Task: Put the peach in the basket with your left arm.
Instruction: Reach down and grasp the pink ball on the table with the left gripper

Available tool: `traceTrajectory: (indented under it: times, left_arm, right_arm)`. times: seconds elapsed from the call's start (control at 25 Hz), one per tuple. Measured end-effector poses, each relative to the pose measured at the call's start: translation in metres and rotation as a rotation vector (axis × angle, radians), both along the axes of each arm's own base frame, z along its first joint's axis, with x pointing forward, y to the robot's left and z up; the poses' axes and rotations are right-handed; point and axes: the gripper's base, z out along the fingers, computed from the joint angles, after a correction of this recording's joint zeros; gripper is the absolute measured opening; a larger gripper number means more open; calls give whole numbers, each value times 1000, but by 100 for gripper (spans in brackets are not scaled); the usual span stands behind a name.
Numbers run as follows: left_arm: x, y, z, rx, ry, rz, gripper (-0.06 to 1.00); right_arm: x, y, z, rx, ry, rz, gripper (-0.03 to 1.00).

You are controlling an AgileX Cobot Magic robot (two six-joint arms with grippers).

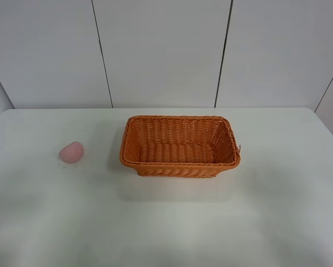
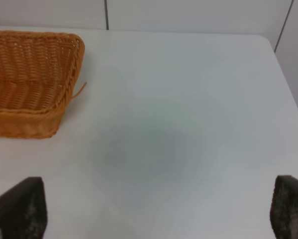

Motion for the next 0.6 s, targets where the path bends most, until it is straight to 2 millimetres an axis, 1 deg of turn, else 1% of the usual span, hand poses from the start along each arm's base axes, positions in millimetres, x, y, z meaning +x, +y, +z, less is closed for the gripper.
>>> traceTrajectory:
  times: [0.28, 0.36, 0.44, 0.52, 0.6]
  left_arm:
    - [1, 0, 0, -1, 1, 0, 76]
    - [5, -1, 7, -7, 17, -4, 76]
    - [18, -3, 18, -18, 67, -11, 76]
    - [36, -4, 31, -21, 115, -10, 76]
    - [63, -6, 40, -19, 190, -7, 76]
  right_arm:
    - [0, 0, 0, 0, 0, 0, 69]
    - [0, 0, 0, 0, 0, 0, 69]
    - [0, 0, 0, 0, 0, 0, 69]
    - [0, 0, 0, 0, 0, 0, 69]
    - [0, 0, 0, 0, 0, 0, 69]
